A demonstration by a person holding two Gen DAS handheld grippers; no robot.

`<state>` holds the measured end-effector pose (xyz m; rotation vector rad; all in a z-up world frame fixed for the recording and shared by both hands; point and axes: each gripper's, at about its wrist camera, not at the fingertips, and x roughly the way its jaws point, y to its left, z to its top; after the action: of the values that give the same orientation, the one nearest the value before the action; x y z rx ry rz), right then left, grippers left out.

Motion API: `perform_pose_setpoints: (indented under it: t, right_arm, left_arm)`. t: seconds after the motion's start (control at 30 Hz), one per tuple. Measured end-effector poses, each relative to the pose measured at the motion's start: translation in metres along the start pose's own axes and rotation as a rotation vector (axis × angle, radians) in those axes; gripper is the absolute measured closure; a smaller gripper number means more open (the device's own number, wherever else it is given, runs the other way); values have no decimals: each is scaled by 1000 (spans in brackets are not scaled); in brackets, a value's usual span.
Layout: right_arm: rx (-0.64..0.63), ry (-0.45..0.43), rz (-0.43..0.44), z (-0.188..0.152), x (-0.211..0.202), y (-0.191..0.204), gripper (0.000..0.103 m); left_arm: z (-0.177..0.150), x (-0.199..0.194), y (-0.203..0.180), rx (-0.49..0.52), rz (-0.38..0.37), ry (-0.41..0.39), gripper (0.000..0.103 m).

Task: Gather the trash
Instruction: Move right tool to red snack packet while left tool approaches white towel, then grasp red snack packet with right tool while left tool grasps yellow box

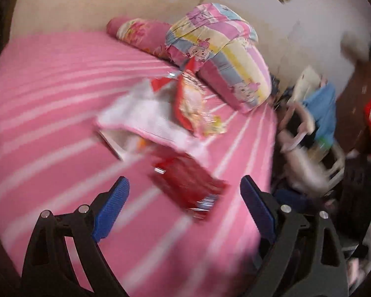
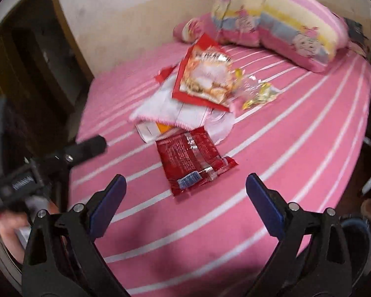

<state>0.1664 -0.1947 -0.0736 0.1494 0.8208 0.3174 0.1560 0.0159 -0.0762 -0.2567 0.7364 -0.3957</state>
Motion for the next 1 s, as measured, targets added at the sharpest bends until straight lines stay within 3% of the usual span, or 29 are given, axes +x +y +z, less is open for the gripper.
perform_pose_setpoints:
  t: [0.27, 0.47, 0.63, 0.73, 1.0]
  right_arm:
    - [-74, 60, -45, 2, 68, -6, 7]
    - [-134, 91, -67, 2, 94, -4, 7]
    - [-144, 111, -70, 1, 107, -9, 7]
    - [-135, 124, -81, 4, 117, -13, 7]
    - [-208, 118, -121, 5, 133, -5, 7]
  left_arm:
    - [34, 66, 40, 99, -9, 106, 16]
    - [46, 106, 46, 211, -13, 179, 28]
    - [46, 130, 51, 228, -10, 236, 33]
    - [45, 146, 54, 219, 2, 279, 43]
    - [47, 159, 52, 211, -17, 267, 43]
